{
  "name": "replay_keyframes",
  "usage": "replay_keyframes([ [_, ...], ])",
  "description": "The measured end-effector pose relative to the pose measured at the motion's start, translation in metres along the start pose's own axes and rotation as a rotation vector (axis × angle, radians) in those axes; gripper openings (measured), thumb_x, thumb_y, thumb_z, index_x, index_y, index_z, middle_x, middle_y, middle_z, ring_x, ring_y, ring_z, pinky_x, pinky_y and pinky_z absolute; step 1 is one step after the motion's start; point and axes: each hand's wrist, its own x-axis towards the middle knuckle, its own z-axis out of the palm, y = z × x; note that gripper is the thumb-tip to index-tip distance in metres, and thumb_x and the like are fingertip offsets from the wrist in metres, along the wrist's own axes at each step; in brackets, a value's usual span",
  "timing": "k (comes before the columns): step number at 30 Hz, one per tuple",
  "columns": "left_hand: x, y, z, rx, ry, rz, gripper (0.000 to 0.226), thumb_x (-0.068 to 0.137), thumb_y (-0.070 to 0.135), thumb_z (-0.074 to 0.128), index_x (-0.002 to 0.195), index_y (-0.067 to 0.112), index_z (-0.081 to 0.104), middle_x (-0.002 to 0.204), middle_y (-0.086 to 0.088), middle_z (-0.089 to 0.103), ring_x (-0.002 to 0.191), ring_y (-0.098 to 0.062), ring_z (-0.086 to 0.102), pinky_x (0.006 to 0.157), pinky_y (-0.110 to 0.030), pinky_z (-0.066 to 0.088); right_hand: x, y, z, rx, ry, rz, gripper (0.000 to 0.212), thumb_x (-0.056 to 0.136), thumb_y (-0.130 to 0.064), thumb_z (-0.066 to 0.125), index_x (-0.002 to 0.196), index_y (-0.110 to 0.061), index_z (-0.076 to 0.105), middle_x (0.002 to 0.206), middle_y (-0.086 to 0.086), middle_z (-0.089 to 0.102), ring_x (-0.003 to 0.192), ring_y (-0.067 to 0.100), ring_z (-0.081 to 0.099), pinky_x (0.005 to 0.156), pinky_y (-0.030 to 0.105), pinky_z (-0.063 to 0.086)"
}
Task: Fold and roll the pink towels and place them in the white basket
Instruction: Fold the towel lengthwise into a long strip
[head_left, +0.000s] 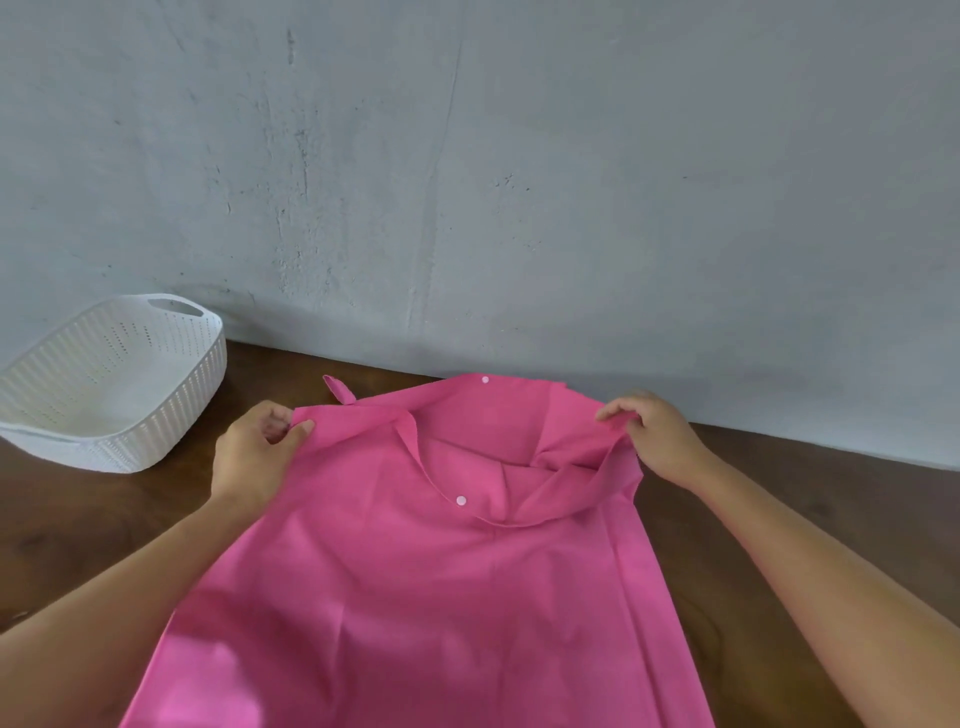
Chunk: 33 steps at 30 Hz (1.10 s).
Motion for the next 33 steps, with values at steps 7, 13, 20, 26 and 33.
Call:
replay_keyframes([
  [7,-0.012,0.021,-0.032,-0.019,0.042,0.099,0.014,0.092,0.029,0.074,0.087,0.019,0.065,0.090,0.001,0.069,0.089,-0.019,0.064,0.085,-0.035,0.047,-0.036,0.006,-0.041,-0.151,-0.084,-0.005,0.043,0.095,0.006,0.041,0.122,-0.010,0.071,0.127,0.003,0.065,0.120,0.017,0.058,0.104,0.026,0.040],
  [13,-0.014,0.033,-0.060,-0.052,0.147,0.079,0.016,0.090,0.031,0.076,0.084,0.022,0.064,0.089,-0.006,0.071,0.083,-0.032,0.070,0.087,-0.048,0.054,-0.062,0.014,-0.062,-0.201,-0.130,0.107,0.040,0.099,-0.004,0.042,0.128,-0.011,0.067,0.133,0.004,0.061,0.124,0.019,0.055,0.110,0.035,0.040],
  [20,-0.014,0.048,-0.081,-0.051,0.233,0.061,0.017,0.088,0.030,0.077,0.086,0.017,0.066,0.092,-0.009,0.071,0.091,-0.035,0.068,0.088,-0.049,0.052,-0.087,0.030,-0.080,-0.162,0.049,0.234,0.053,0.104,-0.037,0.036,0.070,-0.001,0.057,0.073,0.014,0.058,0.072,0.033,0.059,0.068,0.040,0.046],
  [26,-0.031,0.057,-0.086,-0.049,0.270,0.065,0.016,0.091,0.024,0.075,0.093,0.011,0.065,0.095,-0.013,0.068,0.089,-0.031,0.065,0.082,-0.040,0.048,-0.104,0.045,-0.089,-0.046,0.227,0.294,0.023,0.096,-0.013,0.060,0.085,-0.003,0.078,0.085,0.004,0.074,0.082,0.024,0.066,0.081,0.034,0.051],
  [33,-0.050,0.041,-0.095,-0.017,0.314,0.007,0.019,0.087,0.029,0.078,0.092,0.015,0.067,0.096,-0.013,0.071,0.092,-0.035,0.068,0.091,-0.053,0.054,-0.139,0.063,-0.092,-0.066,0.085,0.046,0.026,0.100,-0.001,0.054,0.095,-0.020,0.071,0.092,-0.007,0.064,0.087,0.011,0.061,0.079,0.030,0.046],
])
